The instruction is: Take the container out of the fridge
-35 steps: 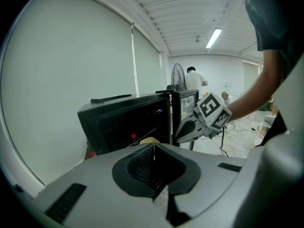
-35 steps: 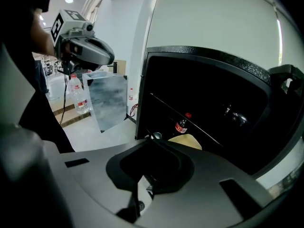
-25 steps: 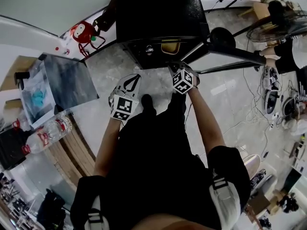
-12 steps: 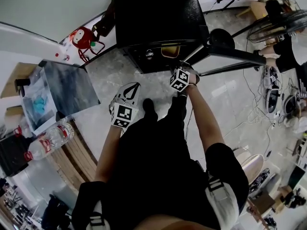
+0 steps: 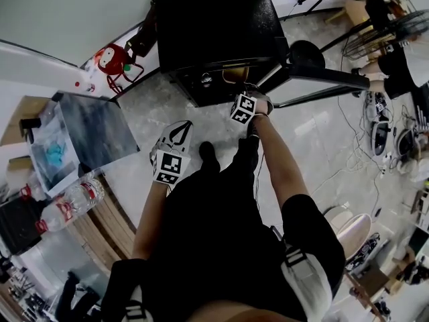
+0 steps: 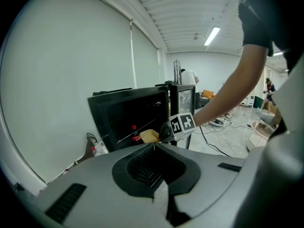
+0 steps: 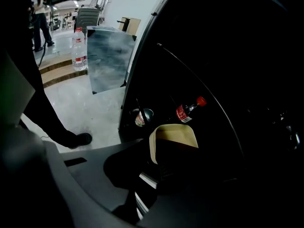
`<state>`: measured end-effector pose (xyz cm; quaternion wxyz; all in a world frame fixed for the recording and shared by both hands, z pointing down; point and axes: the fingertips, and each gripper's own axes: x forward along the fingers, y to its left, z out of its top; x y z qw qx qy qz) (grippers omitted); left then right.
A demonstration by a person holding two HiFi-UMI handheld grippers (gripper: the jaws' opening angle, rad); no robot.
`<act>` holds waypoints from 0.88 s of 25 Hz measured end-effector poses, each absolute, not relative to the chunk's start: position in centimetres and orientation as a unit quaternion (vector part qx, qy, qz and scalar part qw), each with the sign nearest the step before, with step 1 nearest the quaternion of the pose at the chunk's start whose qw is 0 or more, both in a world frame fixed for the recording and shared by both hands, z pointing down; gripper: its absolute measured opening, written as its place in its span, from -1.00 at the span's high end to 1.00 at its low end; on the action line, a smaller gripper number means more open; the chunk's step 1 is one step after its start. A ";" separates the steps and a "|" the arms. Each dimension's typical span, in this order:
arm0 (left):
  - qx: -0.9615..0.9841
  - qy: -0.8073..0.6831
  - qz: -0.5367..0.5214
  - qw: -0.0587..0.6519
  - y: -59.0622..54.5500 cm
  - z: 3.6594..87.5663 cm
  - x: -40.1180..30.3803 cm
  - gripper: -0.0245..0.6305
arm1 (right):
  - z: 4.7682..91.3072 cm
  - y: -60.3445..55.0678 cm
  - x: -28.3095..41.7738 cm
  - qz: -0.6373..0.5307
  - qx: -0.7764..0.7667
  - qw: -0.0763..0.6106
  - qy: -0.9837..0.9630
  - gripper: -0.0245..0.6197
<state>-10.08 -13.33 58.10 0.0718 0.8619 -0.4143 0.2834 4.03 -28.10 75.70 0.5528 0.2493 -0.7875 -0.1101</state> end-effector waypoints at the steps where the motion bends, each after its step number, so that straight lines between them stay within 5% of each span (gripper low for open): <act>1: 0.862 -0.414 0.284 0.073 -13.3 58.2 -10.2 0.85 | 75.9 -28.3 4.0 -0.112 0.246 0.556 -0.786 0.79; 22: 0.856 -0.413 0.301 0.078 -12.7 59.6 -11.3 0.85 | 80.2 -31.1 3.7 -0.134 0.231 0.592 -0.760 0.65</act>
